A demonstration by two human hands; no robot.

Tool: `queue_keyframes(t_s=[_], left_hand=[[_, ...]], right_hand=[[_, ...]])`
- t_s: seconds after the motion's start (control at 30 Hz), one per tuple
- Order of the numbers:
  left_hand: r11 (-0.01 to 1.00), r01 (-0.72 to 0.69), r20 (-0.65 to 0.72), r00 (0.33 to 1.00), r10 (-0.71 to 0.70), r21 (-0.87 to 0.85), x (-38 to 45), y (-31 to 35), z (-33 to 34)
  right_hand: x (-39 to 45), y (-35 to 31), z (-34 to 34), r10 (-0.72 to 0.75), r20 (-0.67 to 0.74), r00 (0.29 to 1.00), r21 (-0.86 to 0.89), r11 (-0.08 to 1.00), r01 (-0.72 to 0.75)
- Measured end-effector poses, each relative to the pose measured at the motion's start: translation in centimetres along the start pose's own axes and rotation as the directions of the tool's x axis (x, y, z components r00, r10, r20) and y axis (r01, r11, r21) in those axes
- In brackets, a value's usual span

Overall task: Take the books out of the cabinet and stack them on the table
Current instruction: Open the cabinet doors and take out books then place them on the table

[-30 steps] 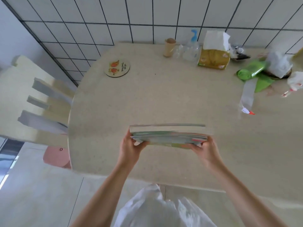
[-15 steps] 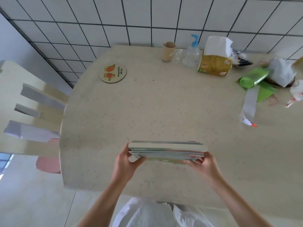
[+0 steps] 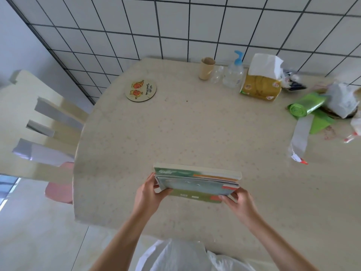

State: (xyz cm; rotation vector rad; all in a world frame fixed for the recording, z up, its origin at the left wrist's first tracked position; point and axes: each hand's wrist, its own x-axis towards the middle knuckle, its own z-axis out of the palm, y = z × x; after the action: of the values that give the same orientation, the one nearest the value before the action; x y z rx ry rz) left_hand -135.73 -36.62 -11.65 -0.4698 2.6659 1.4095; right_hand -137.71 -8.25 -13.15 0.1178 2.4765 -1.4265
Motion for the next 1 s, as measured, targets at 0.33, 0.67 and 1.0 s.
queue_keyframes(t_s=[0.33,0.67,1.0], left_hand=[[1.0,0.005,0.047,0.999,-0.004,-0.013,1.0,-0.3,0.0],[0.93,0.271,0.243,0.947,-0.212,-0.247,5.6,3.8,1.5],[0.852,0.444,0.209,0.894,-0.397,-0.278,8.0,5.7,7.0]], right_hand=[[0.4,-1.1,-0.4,0.0,-0.002,1.0,0.038,0.999,0.0],[4.1,-3.2,-3.1,0.196,0.056,0.979,0.288,0.936,-0.204],[7.3,-0.9,-3.1,0.414,0.035,0.91,0.237,0.881,-0.41]])
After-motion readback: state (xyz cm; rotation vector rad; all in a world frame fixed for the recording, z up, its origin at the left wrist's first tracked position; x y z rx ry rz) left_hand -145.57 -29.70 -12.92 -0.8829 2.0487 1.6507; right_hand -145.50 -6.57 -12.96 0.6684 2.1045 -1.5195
